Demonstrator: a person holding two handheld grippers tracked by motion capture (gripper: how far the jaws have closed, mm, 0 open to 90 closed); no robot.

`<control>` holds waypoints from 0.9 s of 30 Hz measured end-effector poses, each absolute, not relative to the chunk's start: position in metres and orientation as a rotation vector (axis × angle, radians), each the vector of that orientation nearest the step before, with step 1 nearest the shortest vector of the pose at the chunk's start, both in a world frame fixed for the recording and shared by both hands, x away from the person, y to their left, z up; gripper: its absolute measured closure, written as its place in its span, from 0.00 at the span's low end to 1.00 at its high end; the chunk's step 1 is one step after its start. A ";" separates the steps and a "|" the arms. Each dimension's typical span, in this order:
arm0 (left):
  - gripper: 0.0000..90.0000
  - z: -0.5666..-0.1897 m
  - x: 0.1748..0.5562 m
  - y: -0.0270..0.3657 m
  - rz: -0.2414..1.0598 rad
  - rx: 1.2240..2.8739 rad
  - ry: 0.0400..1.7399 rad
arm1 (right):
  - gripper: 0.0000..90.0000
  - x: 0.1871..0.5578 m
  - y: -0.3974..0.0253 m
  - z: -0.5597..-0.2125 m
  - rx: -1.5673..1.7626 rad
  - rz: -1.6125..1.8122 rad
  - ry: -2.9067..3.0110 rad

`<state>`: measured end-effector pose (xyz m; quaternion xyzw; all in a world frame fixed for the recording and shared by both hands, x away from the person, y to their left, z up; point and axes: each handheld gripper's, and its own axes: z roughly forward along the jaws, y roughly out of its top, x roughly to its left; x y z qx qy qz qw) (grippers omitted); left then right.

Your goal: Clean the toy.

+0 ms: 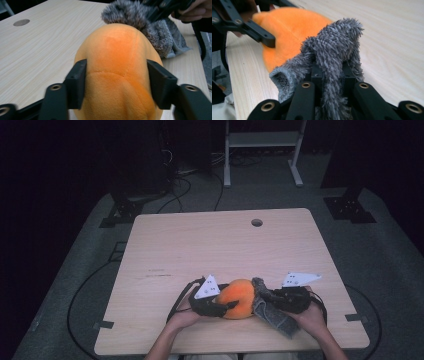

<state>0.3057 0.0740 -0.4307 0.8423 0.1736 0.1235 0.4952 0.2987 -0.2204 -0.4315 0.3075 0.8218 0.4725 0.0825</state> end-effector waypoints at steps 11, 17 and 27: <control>0.48 -0.423 0.302 0.072 0.437 2.024 0.301 | 0.86 0.291 -0.227 -0.423 0.917 1.424 2.442; 0.44 -0.433 0.306 0.081 0.361 2.049 0.248 | 0.86 0.287 -0.217 -0.404 0.846 1.486 2.379; 0.29 -0.431 0.314 0.089 0.275 2.054 0.407 | 0.86 0.294 -0.216 -0.431 0.872 1.256 2.488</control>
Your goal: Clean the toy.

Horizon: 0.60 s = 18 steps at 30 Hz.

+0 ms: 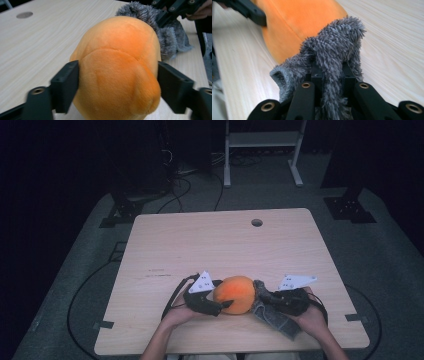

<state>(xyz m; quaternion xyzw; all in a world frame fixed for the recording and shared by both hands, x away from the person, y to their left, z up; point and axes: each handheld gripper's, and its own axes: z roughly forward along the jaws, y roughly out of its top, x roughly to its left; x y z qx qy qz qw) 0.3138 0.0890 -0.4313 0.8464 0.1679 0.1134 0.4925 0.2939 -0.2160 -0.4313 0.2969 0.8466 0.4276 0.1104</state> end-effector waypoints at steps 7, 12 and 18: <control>0.38 -0.434 0.309 0.089 0.315 2.066 0.308 | 0.86 0.289 -0.211 -0.408 0.807 1.423 2.417; 0.19 -0.432 0.316 0.086 0.271 2.064 0.447 | 0.86 0.295 -0.208 -0.424 0.837 1.381 2.459; 0.34 -0.432 0.311 0.087 0.301 2.054 0.387 | 0.86 0.297 -0.223 -0.426 0.891 1.286 2.455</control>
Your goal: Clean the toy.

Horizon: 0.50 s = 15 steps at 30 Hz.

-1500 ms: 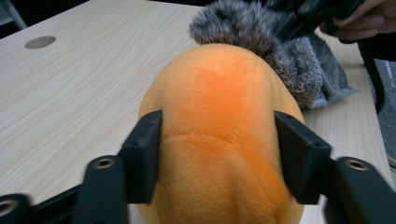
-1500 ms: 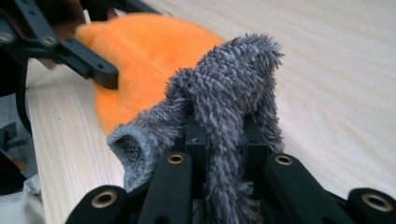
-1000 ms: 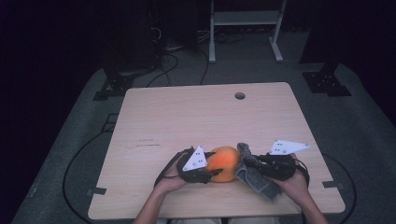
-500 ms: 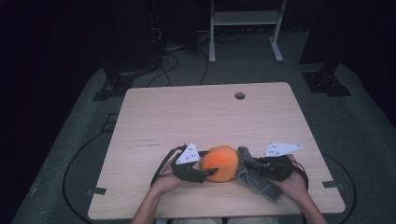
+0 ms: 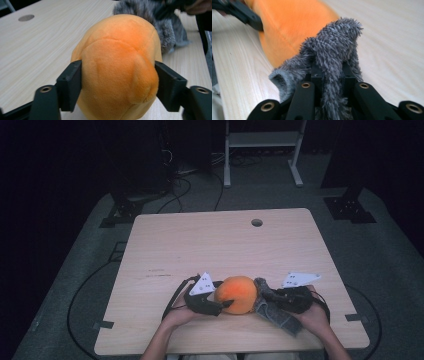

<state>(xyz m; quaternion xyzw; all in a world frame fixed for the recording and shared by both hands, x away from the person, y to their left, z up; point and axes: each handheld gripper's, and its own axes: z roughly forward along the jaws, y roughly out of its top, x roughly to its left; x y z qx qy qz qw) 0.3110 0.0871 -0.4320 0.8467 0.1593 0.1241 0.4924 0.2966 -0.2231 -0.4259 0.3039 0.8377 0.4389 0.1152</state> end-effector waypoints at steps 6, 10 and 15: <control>0.38 -0.429 0.302 0.075 0.366 2.067 0.290 | 0.86 0.282 -0.204 -0.385 0.717 1.382 2.414; 0.38 -0.428 0.296 0.070 0.406 2.097 0.238 | 0.86 0.274 -0.171 -0.377 0.603 1.342 2.463; 0.38 -0.432 0.298 0.075 0.383 2.102 0.252 | 0.86 0.278 -0.165 -0.387 0.607 1.306 2.476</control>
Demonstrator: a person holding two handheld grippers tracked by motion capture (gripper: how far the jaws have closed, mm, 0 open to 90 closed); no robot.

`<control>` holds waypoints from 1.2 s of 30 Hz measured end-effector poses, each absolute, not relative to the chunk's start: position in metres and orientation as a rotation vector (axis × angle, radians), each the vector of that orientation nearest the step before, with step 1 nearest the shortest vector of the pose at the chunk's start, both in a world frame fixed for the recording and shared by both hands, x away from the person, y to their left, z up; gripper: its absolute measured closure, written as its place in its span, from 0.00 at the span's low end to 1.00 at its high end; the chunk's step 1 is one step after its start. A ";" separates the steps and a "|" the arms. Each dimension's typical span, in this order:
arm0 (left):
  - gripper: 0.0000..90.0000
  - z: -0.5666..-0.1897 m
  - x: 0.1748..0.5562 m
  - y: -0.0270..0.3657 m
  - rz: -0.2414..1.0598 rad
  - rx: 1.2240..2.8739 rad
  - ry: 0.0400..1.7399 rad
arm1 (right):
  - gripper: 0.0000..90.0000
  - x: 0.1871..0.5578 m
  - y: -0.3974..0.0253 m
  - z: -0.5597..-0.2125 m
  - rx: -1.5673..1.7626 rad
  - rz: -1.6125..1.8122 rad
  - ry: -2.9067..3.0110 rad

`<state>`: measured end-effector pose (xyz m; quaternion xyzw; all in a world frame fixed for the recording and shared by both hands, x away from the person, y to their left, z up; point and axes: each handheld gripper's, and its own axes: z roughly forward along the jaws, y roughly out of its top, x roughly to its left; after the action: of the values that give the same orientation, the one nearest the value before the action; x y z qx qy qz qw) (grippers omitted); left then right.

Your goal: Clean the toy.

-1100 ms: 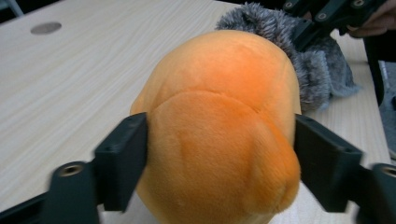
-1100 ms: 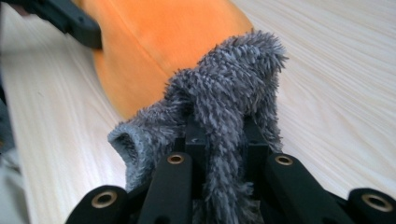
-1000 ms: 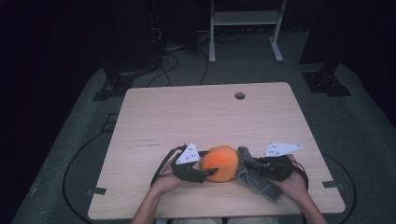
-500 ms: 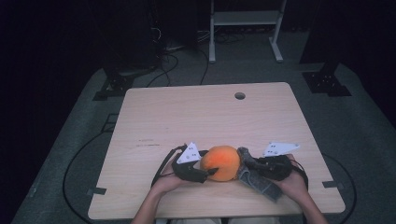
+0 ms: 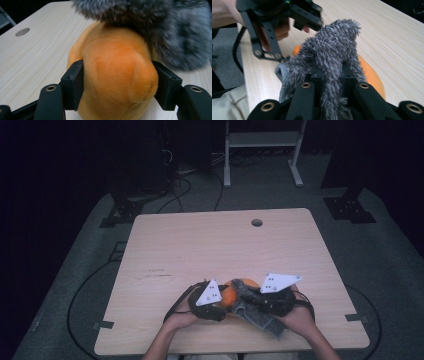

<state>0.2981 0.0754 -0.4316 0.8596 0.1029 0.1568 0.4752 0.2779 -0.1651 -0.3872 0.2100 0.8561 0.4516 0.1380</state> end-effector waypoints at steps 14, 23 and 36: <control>0.21 -0.424 0.301 0.074 0.332 2.071 0.317 | 0.86 0.284 -0.183 -0.400 0.706 1.318 2.459; 0.38 -0.428 0.305 0.087 0.324 2.082 0.338 | 0.86 0.288 -0.191 -0.404 0.736 1.314 2.454; 0.37 -0.422 0.310 0.092 0.246 2.015 0.399 | 0.86 0.290 -0.194 -0.411 0.779 1.300 2.453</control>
<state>0.3097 0.0920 -0.4215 0.8372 0.1658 0.1023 0.5111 0.2900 -0.1944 -0.4113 0.2680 0.8435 0.4473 0.1287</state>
